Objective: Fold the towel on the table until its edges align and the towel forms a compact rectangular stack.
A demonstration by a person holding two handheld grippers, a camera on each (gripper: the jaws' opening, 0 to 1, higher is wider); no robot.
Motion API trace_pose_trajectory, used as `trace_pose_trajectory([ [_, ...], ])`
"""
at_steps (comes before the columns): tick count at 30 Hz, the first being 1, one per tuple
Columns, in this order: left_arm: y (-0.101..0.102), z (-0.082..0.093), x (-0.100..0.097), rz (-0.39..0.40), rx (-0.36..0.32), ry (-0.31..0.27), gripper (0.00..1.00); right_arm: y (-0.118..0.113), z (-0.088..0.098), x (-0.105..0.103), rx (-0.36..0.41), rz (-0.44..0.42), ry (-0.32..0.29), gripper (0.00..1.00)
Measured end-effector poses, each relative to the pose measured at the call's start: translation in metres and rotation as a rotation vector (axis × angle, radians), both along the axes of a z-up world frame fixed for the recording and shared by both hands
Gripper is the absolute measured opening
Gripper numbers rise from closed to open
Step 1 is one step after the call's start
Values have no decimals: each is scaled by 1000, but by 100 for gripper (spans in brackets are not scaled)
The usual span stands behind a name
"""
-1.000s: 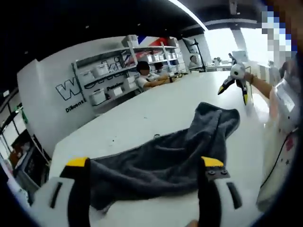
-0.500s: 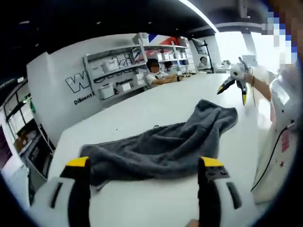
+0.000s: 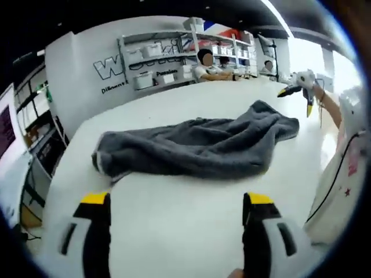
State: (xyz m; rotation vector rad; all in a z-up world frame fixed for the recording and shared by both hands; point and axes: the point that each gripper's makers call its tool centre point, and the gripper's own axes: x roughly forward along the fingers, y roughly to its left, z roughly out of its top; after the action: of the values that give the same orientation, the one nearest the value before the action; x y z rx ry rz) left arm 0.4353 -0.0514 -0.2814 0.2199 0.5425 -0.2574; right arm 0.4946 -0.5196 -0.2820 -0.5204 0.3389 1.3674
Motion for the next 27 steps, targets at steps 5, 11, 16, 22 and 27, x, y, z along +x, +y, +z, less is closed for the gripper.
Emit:
trace_pose_trajectory([
  [5, 10, -7, -1, 25, -24, 3, 99, 0, -1, 2, 0, -5, 2, 99],
  [11, 11, -5, 3, 11, -7, -36, 97, 4, 2, 5, 16, -3, 9, 99],
  [16, 6, 4, 6, -41, 21, -97, 92, 8, 4, 5, 48, 5, 29, 99],
  [22, -5, 6, 7, -104, 70, -141, 99, 9, -2, 6, 42, 5, 36, 97],
  [27, -21, -6, 4, -166, 43, -106, 98, 13, 3, 6, 111, -11, 56, 99],
])
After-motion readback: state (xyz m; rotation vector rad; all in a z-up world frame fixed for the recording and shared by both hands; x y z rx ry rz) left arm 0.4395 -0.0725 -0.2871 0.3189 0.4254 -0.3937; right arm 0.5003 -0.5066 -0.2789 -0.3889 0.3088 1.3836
